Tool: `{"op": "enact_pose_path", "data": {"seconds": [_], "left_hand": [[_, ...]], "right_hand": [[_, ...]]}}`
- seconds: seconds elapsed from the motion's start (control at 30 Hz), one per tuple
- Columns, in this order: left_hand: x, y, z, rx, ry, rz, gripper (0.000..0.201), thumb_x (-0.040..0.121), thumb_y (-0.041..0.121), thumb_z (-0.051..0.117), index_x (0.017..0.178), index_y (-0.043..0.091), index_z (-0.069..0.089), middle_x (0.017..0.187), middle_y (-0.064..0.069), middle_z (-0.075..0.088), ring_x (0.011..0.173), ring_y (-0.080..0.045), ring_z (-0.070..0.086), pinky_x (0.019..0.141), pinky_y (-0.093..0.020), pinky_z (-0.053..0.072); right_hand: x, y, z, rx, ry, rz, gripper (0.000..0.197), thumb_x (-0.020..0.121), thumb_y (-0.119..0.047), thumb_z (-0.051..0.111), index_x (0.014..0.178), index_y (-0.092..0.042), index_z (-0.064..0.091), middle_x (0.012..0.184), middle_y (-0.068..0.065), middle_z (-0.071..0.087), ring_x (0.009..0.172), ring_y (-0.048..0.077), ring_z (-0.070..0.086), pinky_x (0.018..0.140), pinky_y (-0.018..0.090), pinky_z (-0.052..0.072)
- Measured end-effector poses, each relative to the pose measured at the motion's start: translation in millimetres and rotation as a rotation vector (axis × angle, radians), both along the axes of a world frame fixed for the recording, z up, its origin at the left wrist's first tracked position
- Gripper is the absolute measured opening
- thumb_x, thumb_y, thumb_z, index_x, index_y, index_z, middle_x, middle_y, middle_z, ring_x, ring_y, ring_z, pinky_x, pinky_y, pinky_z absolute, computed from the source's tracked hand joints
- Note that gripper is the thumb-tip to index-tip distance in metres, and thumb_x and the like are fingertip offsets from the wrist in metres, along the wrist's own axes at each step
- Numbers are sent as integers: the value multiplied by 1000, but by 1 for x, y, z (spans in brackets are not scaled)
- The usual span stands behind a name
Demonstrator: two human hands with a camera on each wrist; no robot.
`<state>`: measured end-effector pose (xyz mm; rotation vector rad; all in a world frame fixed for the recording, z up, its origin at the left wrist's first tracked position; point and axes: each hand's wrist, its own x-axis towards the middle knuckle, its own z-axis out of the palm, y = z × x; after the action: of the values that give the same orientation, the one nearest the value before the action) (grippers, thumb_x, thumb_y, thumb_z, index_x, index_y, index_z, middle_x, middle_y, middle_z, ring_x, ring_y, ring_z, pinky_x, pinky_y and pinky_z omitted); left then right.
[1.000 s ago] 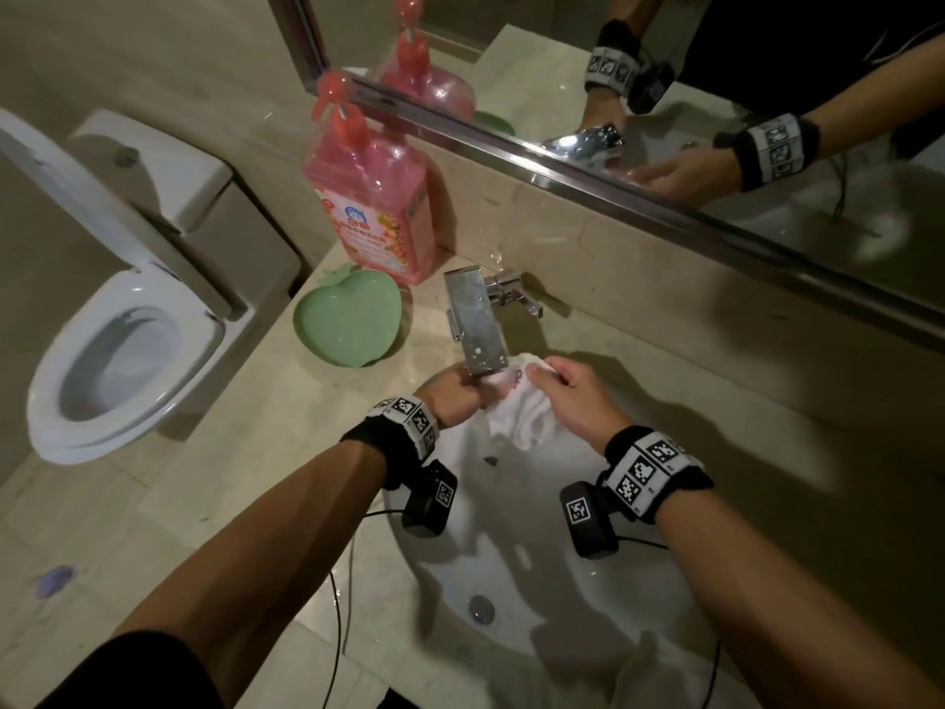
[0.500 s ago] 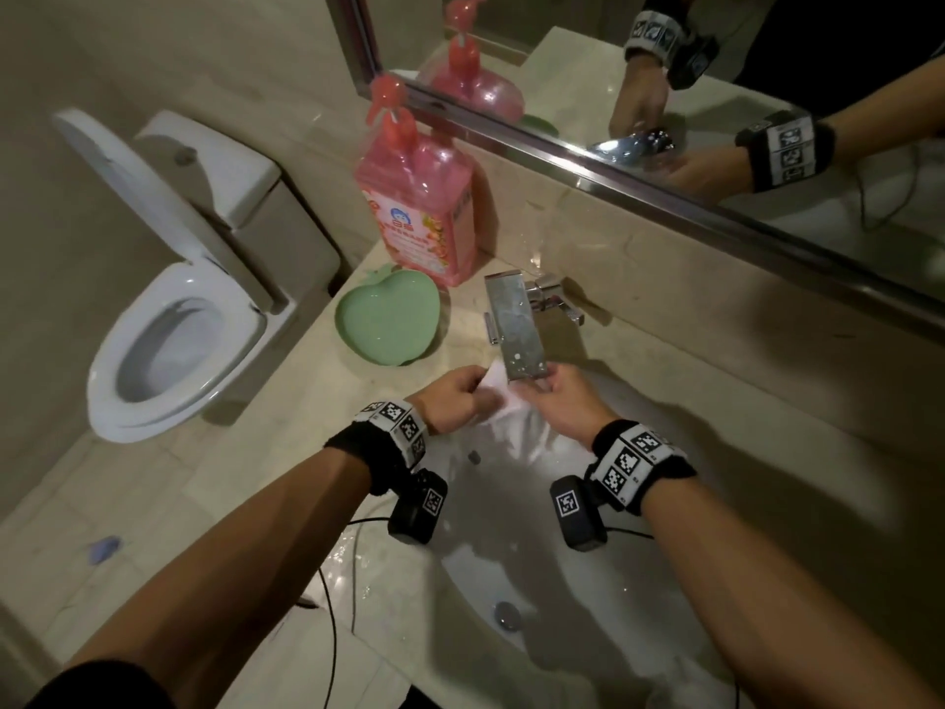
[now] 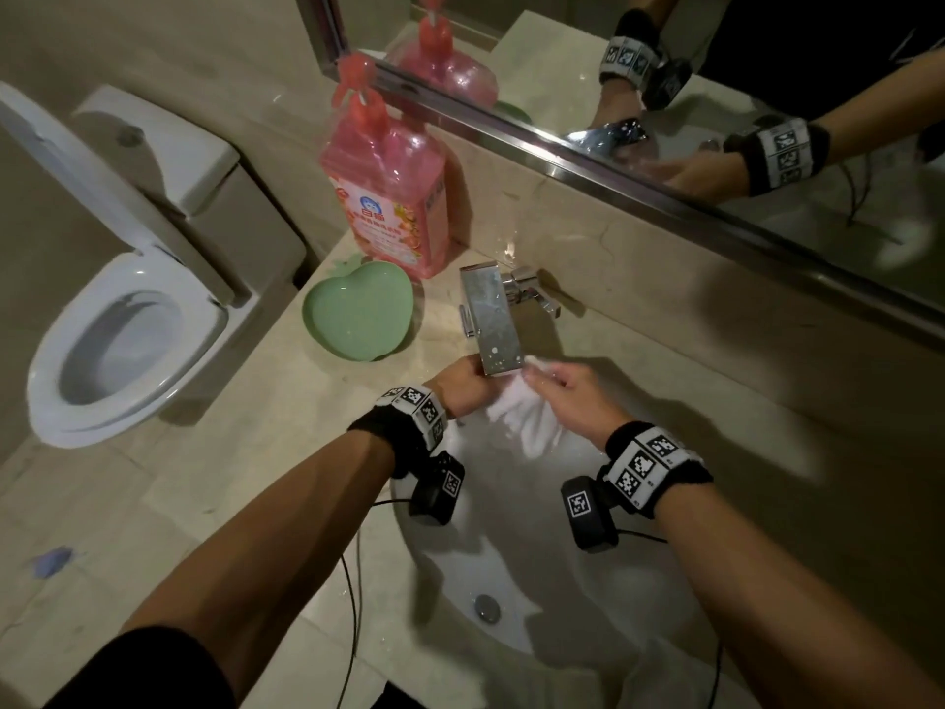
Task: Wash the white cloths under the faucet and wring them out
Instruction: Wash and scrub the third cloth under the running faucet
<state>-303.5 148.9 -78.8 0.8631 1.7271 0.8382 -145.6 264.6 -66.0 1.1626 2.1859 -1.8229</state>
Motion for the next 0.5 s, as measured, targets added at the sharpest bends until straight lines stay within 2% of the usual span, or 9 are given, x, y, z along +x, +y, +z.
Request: {"op": "enact_pose_path", "data": {"seconds": [0.07, 0.17, 0.2, 0.23, 0.3, 0.33, 0.37, 0.43, 0.5], "left_hand": [[1, -5, -4, 26, -35, -40, 13, 93, 21, 60, 99, 29, 68, 96, 1, 69, 85, -11, 62, 86, -31, 52], [-6, -16, -2, 25, 46, -63, 24, 99, 20, 55, 119, 22, 67, 115, 3, 68, 104, -17, 64, 97, -29, 48], [-10, -18, 0, 1, 77, -67, 24, 100, 26, 53, 119, 24, 67, 113, 2, 71, 101, -19, 66, 94, -32, 50], [-14, -20, 3, -21, 111, -79, 22, 100, 32, 53, 114, 31, 69, 103, 4, 73, 93, -18, 68, 87, -33, 53], [-18, -25, 14, -31, 142, -122, 18, 98, 40, 52, 90, 44, 68, 73, 15, 67, 69, -8, 62, 70, -29, 50], [-19, -26, 19, -28, 137, -131, 19, 97, 42, 52, 83, 45, 65, 65, 17, 63, 61, -4, 57, 66, -25, 46], [-19, -27, 23, -27, 127, -125, 17, 96, 43, 52, 83, 43, 63, 64, 16, 61, 60, -3, 55, 64, -23, 45], [-22, -31, 27, -27, 85, -61, 13, 91, 37, 54, 88, 28, 63, 71, 6, 61, 64, -11, 54, 66, -25, 44], [-28, -35, 25, -37, 45, 20, 8, 92, 23, 60, 92, 15, 61, 75, 0, 61, 65, -14, 54, 69, -30, 47]], "right_hand": [[1, 6, 6, -53, 47, -101, 39, 99, -50, 57, 95, -15, 74, 95, 15, 75, 96, 37, 71, 93, 57, 55], [0, 11, 7, -87, 26, -67, 21, 100, -35, 61, 104, -17, 70, 101, 14, 75, 98, 35, 71, 93, 55, 56], [0, 10, 5, -103, 0, -19, 14, 97, -30, 65, 107, -20, 68, 103, 9, 75, 98, 29, 72, 91, 52, 58], [-1, 7, 3, -127, -15, 23, 19, 92, -26, 71, 111, -23, 67, 105, 4, 75, 97, 23, 73, 86, 45, 60], [-5, -1, -1, -156, -12, 103, 35, 84, -28, 81, 115, -25, 65, 104, -3, 76, 93, 13, 74, 71, 28, 59], [-9, -7, -3, -147, -7, 137, 34, 83, -33, 82, 112, -27, 67, 101, -8, 77, 90, 8, 74, 65, 21, 55], [-13, -13, -4, -134, -7, 166, 27, 84, -38, 81, 106, -29, 69, 94, -14, 77, 85, 3, 73, 62, 17, 51], [-23, -21, -5, -125, -12, 181, 18, 88, -45, 75, 93, -28, 71, 76, -22, 73, 71, -6, 67, 58, 10, 46], [-29, -23, -8, -154, -2, 109, 16, 94, -39, 70, 99, -24, 74, 84, -14, 77, 79, 1, 70, 61, 13, 48]]}}
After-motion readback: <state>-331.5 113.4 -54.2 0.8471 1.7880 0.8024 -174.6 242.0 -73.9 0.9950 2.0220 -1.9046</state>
